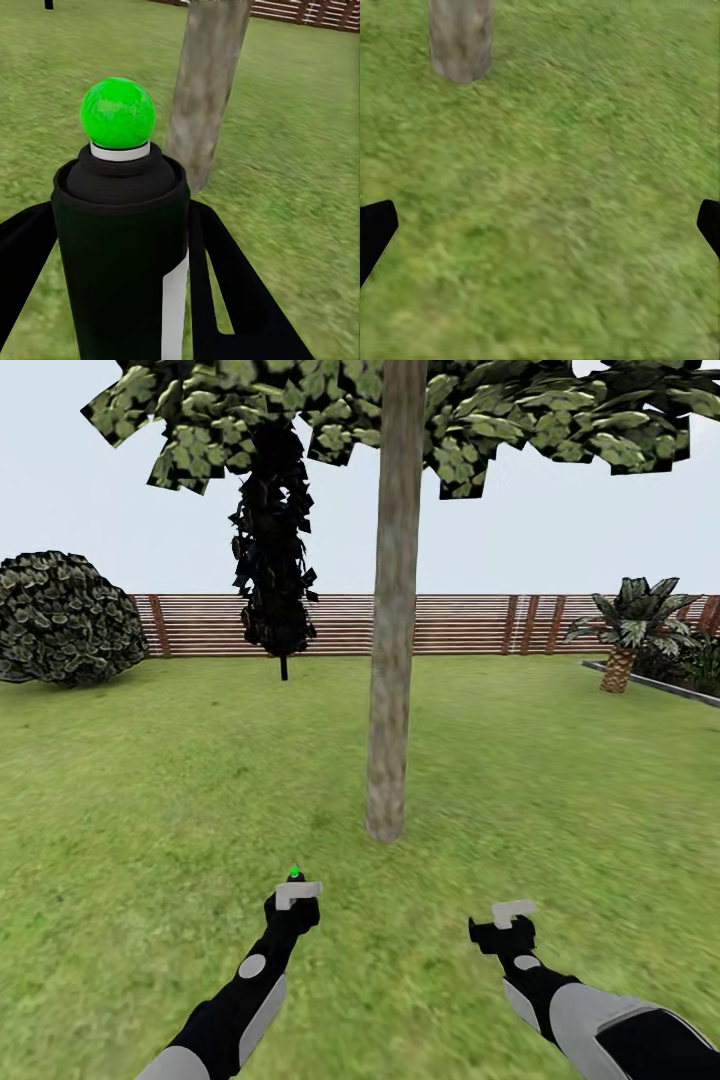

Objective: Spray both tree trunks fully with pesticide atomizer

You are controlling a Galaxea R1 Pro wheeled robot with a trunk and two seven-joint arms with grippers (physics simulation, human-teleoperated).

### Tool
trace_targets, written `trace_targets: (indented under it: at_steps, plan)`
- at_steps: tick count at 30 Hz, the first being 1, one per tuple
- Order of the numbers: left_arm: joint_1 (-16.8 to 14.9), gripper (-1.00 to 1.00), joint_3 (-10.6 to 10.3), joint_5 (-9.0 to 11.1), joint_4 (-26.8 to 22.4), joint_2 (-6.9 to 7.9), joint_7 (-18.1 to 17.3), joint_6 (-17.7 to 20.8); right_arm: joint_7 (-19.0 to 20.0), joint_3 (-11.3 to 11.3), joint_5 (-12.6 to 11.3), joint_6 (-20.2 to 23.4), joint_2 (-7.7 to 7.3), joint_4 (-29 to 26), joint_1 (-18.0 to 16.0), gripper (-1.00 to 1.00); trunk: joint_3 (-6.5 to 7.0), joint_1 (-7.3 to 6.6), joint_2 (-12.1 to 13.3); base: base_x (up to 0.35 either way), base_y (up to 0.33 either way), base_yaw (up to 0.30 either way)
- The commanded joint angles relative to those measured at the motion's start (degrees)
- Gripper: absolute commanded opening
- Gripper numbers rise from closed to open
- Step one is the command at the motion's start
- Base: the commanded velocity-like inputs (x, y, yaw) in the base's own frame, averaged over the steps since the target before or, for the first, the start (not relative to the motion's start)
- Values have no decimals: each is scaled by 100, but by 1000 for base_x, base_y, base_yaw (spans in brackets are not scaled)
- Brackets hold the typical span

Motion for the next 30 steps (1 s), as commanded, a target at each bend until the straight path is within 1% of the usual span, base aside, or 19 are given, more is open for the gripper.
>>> trace_targets:
  at_steps: [1, 6, 16, 18, 19, 20, 21, 23, 27, 30]
  plan:
    - [0, -100, 1, -1, -1, -5, 0, 0, 0, 0, -1, 0, 0, 0, 0, 100, 0, 0, 0, 350, 156, 0]
    - [1, -100, -4, -1, -5, -21, 5, 0, 0, 1, 2, 0, 23, 0, 9, 100, 0, 0, 0, 350, 157, 0]
    - [0, -100, -16, -2, 5, -26, -38, -17, 0, 1, 3, 0, 133, 0, 13, 100, 0, 0, 0, 350, 135, 0]
    - [-1, -100, -144, -6, 6, -27, -138, -16, 0, 1, 4, 0, 145, 0, 27, 100, 0, 0, 0, 350, 35, 0]
    - [-1, -100, -297, -4, 4, -26, -222, -11, 0, 1, 3, 0, 150, 0, 34, 100, 0, 0, 0, 350, 20, 0]
    - [-2, -100, -372, -3, 5, -26, -255, -9, 0, 1, 0, 0, 153, 0, 39, 100, 0, 0, 0, 350, 7, 0]
    - [-1, -100, -496, -6, 4, -27, -303, -6, 0, 1, 1, 0, 154, 0, 40, 100, 0, 0, 0, 350, -6, 0]
    - [-3, -100, -627, -3, 3, -25, -353, -2, 0, 1, 1, 0, 157, -1, 44, 100, 0, 0, 0, 347, -56, 0]
    - [-2, -100, -688, -1, 6, -25, -379, -4, 0, -3, 3, 0, 156, -7, 46, 100, 0, 0, 0, 331, -118, 0]
    - [0, -100, -697, -1, 7, -25, -384, -7, 0, -2, 4, 0, 156, -8, 46, 100, 0, 0, 0, 319, -149, 0]
